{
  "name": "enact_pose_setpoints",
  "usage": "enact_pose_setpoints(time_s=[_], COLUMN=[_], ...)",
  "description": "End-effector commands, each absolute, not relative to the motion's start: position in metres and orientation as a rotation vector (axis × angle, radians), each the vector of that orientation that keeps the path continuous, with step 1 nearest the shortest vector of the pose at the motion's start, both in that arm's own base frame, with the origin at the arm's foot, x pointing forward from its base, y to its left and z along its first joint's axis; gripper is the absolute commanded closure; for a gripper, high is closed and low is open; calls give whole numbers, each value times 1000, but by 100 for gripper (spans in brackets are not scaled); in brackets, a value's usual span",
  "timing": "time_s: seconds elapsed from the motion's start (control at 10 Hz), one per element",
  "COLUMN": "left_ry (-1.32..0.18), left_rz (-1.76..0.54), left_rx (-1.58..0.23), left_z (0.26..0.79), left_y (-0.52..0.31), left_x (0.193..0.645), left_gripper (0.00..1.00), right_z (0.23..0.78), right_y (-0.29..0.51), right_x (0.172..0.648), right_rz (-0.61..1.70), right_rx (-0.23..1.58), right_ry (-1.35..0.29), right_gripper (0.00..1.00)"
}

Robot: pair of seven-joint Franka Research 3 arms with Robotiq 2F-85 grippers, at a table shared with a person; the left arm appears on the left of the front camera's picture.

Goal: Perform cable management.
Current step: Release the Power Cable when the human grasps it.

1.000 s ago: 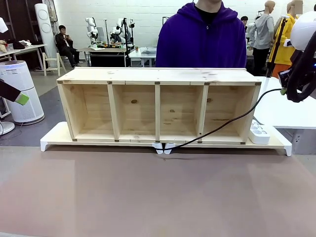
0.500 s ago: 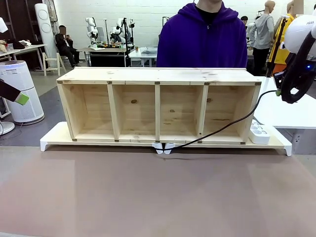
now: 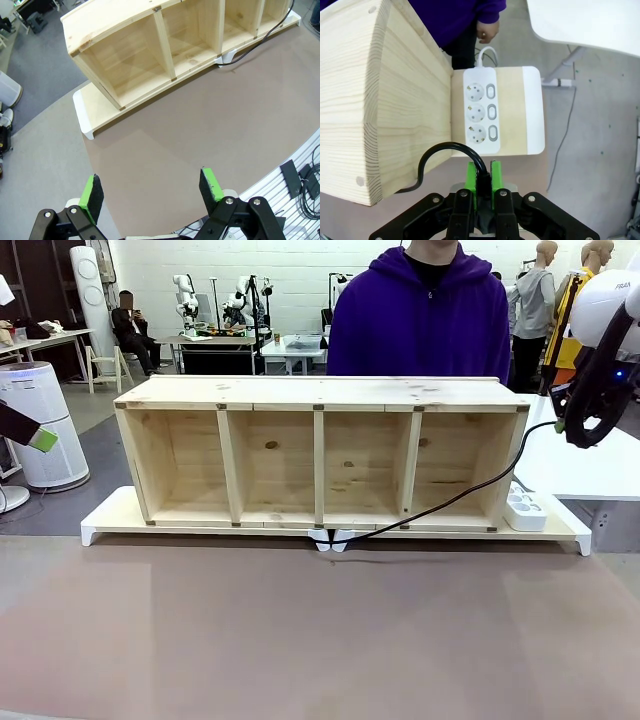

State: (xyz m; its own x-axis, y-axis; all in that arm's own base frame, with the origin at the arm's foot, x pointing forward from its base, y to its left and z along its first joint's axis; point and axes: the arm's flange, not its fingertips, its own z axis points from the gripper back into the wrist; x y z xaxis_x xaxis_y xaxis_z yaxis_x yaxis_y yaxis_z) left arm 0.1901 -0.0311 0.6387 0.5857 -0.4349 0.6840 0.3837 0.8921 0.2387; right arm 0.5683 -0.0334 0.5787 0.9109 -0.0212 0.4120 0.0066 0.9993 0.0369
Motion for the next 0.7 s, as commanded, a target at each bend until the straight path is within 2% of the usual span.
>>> enact_pose_setpoints(time_s=[0.0, 0.6], left_ry=[-820, -820], left_rz=[-469, -469], left_rx=[70, 70], left_z=[639, 639], left_y=[-31, -31], left_x=[192, 192], left_gripper=[0, 0], right_z=[579, 579], right_y=[-34, -34], right_x=[568, 568], right_rz=[-5, -5], right_rx=[35, 35], right_ry=[-428, -428], right_gripper=[86, 86])
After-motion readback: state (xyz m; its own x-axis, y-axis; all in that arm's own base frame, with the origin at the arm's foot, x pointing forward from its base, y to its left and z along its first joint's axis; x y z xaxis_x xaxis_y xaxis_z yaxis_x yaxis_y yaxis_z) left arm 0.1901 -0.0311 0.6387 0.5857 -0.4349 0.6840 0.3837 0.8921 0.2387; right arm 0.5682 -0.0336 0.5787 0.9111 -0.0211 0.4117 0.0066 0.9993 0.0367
